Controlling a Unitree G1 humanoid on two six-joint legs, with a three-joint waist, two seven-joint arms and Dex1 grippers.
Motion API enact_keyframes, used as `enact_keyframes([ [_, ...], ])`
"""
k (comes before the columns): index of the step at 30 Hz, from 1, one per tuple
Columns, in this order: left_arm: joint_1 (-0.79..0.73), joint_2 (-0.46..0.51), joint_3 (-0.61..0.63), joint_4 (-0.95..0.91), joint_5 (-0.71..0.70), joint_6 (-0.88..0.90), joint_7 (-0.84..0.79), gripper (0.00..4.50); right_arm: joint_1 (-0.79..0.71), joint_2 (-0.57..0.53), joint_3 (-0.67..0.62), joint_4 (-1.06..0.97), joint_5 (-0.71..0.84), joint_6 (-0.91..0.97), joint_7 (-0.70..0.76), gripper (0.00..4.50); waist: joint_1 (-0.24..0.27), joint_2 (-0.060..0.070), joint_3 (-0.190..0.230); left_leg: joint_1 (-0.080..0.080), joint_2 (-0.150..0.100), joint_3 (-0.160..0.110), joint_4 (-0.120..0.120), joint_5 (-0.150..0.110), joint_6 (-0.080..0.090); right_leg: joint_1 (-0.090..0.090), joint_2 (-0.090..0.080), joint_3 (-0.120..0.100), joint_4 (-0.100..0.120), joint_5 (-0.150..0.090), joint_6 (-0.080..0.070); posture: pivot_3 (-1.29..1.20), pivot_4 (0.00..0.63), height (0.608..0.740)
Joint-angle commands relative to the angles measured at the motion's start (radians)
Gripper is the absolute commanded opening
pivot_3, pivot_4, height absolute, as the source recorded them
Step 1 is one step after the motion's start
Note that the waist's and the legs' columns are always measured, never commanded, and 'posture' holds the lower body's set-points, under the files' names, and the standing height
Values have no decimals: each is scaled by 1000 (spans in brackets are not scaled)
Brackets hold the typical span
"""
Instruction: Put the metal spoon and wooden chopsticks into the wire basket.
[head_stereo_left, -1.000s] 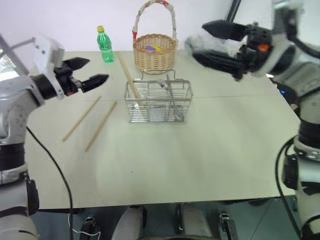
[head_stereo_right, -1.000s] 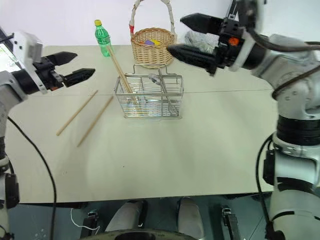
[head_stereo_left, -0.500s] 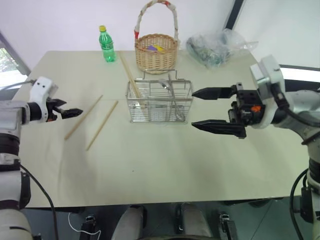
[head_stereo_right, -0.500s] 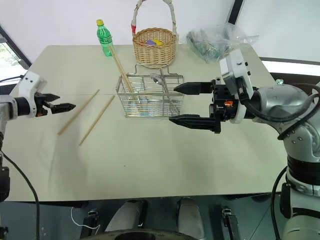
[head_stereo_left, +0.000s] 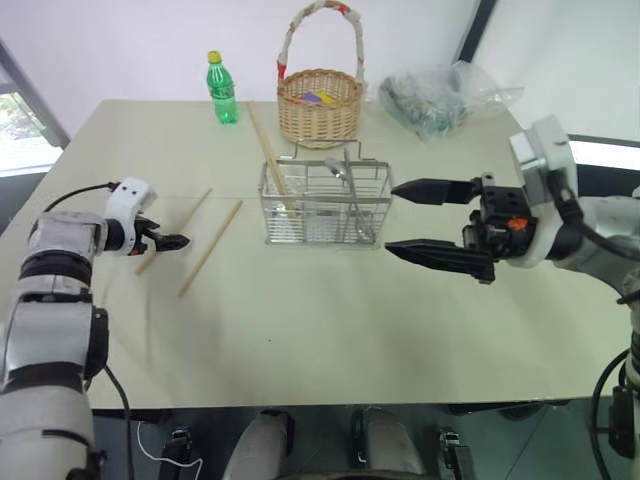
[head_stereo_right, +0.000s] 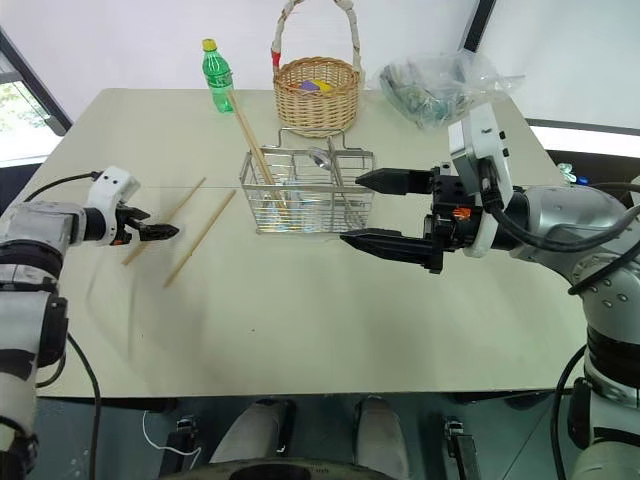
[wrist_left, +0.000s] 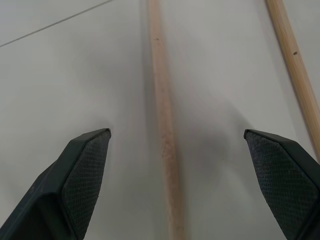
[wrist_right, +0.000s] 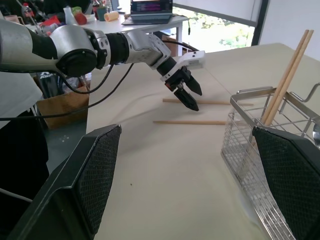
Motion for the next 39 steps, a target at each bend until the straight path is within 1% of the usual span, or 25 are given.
enact_keyframes([
  [1, -47, -2, -9, 34, 45, -3, 32, 4500, -2, -20, -40, -30, 33, -4, -9, 4328, -1, 0, 0, 0, 0, 0, 0, 0, 0, 0, 0, 0, 0, 0, 0, 0, 150, 674],
  [3, -58, -13, -10, 51, 62, 11, 49, 4500, 5, -24, -47, -31, 39, -4, -22, 4328, 0, 0, 0, 0, 0, 0, 0, 0, 0, 0, 0, 0, 0, 0, 0, 0, 150, 674],
  [7, -60, -26, -21, 69, 92, 36, 32, 4500, 27, -33, -60, -38, 43, -8, -33, 4328, -1, 0, 0, 1, 0, 0, 0, 0, 0, 0, 0, 0, 1, 0, 0, 0, 150, 674],
  [8, -60, -28, -21, 71, 96, 42, 33, 3995, 33, -37, -64, -40, 45, -8, -32, 4365, -1, 0, 0, 1, 0, 0, 0, 0, 0, 0, 0, 0, 2, 0, 0, 0, 150, 674],
  [9, -59, -30, -19, 73, 98, 45, 38, 3694, 40, -42, -69, -41, 50, -8, -30, 4365, -1, 0, 0, 1, 0, 0, 0, 0, 0, 0, 0, 0, 1, 0, 0, 0, 150, 674],
  [13, -61, -34, -8, 74, 97, 49, 50, 1747, 56, -63, -80, -43, 60, -12, -17, 4365, -2, 0, -1, 1, 0, 0, 0, 0, 0, 1, 0, 0, 2, 0, 0, 0, 150, 674],
  [16, -64, -36, -4, 74, 99, 46, 55, 190, 59, -65, -77, -42, 57, -16, -16, 4365, -5, 0, -1, 3, 0, 1, 0, 0, 0, 1, 0, 0, 2, 0, 0, 0, 150, 674],
  [17, -64, -37, -3, 73, 100, 46, 56, 32, 63, -66, -77, -42, 55, -18, -15, 4365, -5, 0, -1, 3, 1, 1, 0, 0, 0, 1, 1, 0, 2, 0, 0, 0, 150, 674],
  [24, -70, -28, 32, 67, 80, 30, 106, 32, 96, -62, -68, -44, 27, -39, -8, 4365, -3, 0, -1, 3, 1, 0, 0, 0, 0, 2, 1, 0, 2, 0, 0, 0, 150, 674],
  [28, -91, -17, 144, 47, 10, -54, 268, 32, 126, -69, -70, -43, 6, -53, 6, 4365, -2, -1, -1, 2, 1, 0, 0, 0, 0, 1, 1, 0, 2, 0, 0, 0, 150, 674],
  [31, -119, -13, 226, 12, -48, -97, 333, 32, 145, -73, -82, -40, -7, -61, 14, 4365, 0, -1, -1, 1, 1, 0, 1, 0, 0, 0, 0, 0, 2, 0, 0, 0, 150, 674],
  [35, -151, -46, 356, -161, -190, -85, 335, 32, 156, -63, -98, -40, -6, -70, -8, 4365, 7, -5, 0, -1, 1, -1, 1, 0, 0, 0, 0, 0, 1, 0, 0, 0, 150, 674],
  [37, -144, -76, 403, -282, -256, -27, 347, 32, 162, -56, -104, -42, -6, -75, -16, 4365, 7, -5, 0, -1, 1, -1, 2, 0, 0, 0, -1, -1, 1, 0, 1, 0, 150, 674],
  [39, -120, -137, 445, -499, -343, 46, 382, 32, 173, -46, -110, -49, -2, -78, -32, 4365, 7, -5, -1, -1, 0, -1, 3, 0, 0, 2, -2, 0, 0, 1, 1, 0, 150, 674],
])
